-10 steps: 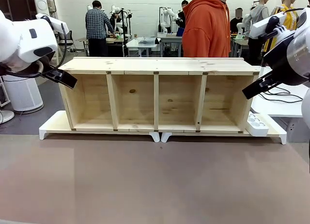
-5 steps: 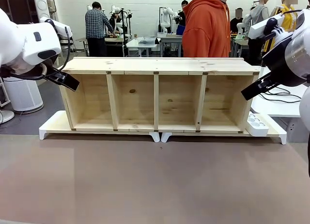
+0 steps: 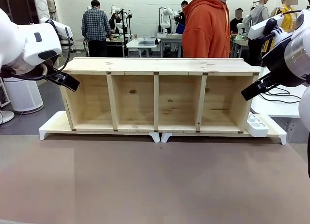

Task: Perform cable management.
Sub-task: When the cord part of the Power Cable appears at the lower middle area of the table and stops, grasp the cord part of the Power Cable.

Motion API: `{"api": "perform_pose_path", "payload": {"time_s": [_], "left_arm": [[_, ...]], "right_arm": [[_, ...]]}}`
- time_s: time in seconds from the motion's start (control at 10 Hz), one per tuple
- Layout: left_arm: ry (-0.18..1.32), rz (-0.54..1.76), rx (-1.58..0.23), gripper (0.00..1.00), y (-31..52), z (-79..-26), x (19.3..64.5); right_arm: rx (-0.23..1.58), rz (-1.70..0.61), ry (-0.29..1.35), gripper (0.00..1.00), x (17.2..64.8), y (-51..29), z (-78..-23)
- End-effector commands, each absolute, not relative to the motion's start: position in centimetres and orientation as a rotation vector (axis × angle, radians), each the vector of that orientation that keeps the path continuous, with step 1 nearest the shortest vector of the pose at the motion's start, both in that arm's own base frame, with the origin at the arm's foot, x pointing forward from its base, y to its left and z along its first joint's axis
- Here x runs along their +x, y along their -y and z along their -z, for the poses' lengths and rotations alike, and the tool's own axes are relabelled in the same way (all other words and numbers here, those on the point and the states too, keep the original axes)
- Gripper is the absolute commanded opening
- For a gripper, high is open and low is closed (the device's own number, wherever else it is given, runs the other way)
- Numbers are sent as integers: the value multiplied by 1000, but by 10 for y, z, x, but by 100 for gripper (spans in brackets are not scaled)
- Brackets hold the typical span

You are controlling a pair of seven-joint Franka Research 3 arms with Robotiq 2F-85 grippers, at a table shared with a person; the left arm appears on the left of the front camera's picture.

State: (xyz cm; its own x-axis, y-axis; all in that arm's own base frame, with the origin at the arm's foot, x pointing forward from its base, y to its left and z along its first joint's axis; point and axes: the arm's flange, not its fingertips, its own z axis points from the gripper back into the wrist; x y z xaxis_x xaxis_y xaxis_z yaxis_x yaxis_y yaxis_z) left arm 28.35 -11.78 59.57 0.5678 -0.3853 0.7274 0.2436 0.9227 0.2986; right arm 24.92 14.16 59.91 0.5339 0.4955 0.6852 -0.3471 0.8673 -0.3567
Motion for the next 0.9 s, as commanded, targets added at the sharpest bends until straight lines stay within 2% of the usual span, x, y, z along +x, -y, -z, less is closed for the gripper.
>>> {"api": "perform_pose_path", "payload": {"time_s": [0.0,0.8], "left_arm": [[906,376,172,100,120,-595,286],[906,376,172,100,120,-595,286]], "right_arm": [[-186,-515,880,100,252,-143,-598],[-186,-515,880,100,252,-143,-598]]}}
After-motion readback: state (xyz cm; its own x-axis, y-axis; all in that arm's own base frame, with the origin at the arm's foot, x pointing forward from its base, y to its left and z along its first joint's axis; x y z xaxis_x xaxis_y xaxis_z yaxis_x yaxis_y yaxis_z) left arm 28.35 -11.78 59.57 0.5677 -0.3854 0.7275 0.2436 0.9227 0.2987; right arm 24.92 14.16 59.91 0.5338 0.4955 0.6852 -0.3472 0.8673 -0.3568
